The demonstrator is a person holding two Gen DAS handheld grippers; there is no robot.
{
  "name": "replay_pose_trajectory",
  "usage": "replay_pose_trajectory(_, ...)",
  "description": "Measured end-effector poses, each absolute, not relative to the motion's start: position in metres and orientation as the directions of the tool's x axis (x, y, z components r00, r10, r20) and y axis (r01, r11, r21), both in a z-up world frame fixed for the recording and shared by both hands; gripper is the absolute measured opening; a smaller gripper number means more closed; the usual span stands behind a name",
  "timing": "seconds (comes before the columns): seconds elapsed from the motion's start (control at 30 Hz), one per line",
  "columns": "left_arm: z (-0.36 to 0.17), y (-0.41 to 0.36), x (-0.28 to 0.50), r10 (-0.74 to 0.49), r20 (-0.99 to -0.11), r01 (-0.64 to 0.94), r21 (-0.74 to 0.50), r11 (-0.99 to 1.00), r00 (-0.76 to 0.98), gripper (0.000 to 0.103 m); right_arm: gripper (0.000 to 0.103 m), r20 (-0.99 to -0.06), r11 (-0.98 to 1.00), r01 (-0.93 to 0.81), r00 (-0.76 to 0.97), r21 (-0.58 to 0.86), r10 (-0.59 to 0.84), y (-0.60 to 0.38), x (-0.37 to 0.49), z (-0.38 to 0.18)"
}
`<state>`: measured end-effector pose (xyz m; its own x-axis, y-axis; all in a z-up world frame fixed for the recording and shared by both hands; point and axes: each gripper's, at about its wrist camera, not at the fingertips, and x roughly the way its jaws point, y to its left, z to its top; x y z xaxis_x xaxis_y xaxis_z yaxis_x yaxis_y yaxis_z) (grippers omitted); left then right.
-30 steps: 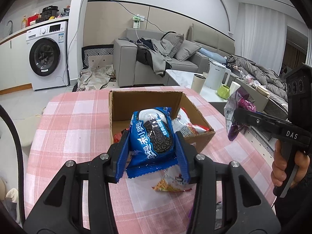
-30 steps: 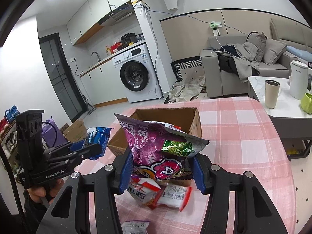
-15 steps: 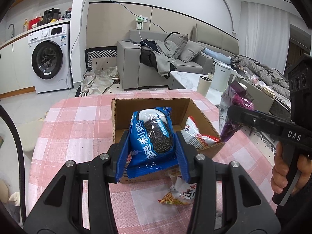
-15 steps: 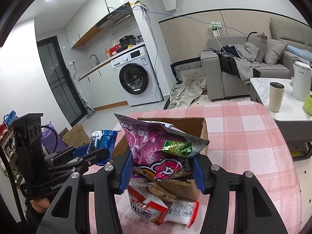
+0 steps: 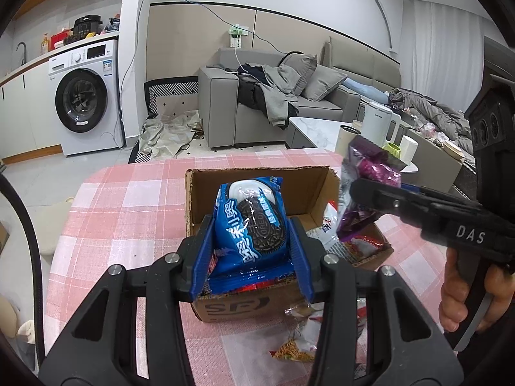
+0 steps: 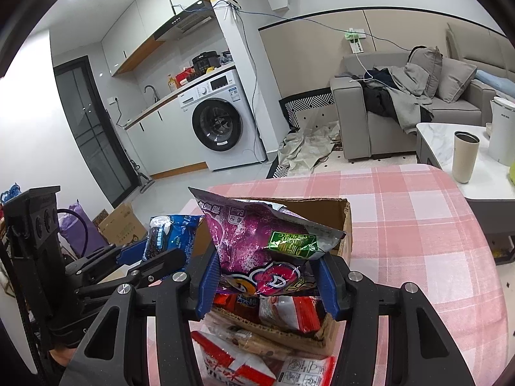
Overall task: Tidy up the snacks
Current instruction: 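Lift both held bags and carry them over the cardboard box, then open both grippers to drop the bags into the box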
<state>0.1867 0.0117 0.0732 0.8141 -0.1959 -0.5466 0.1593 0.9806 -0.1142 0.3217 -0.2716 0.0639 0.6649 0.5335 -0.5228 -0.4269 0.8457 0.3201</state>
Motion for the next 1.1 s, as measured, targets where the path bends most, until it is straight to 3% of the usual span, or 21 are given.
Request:
replay_pose_trajectory(0.9,0.034,0.005,0.227,-0.130,-0.584,0.117,-0.060,0.991,0.802,0.044,0.057,-0.592,0.874,-0.403,0.645,0.273,0.483,-0.252,0.359,0.039)
replay_pose_trajectory(0.93,0.035,0.004,0.226,-0.131,-0.586,0.118,-0.060,0.991,0.800,0.050,0.063,-0.590,0.872,-0.407,0.645,0.272,0.485,-0.253,0.357,0.040)
replay_pose_trajectory(0.97,0.036,0.005,0.225,-0.134,-0.587,0.119,-0.064,0.991,0.799,0.062,0.070,-0.586,0.871,-0.409,0.648,0.272,0.487,-0.254,0.355,0.041)
replay_pose_trajectory(1.03,0.038,0.006,0.221,-0.129,-0.578,0.110,-0.068,0.992,0.805,0.082,0.074,-0.572,0.872,-0.411,0.661,0.267,0.486,-0.259,0.351,0.044)
replay_pose_trajectory(1.1,0.042,0.007,0.214,-0.125,-0.564,0.104,-0.069,0.992,0.816,0.084,0.078,-0.569,0.875,-0.408,0.667,0.261,0.481,-0.265,0.347,0.047)
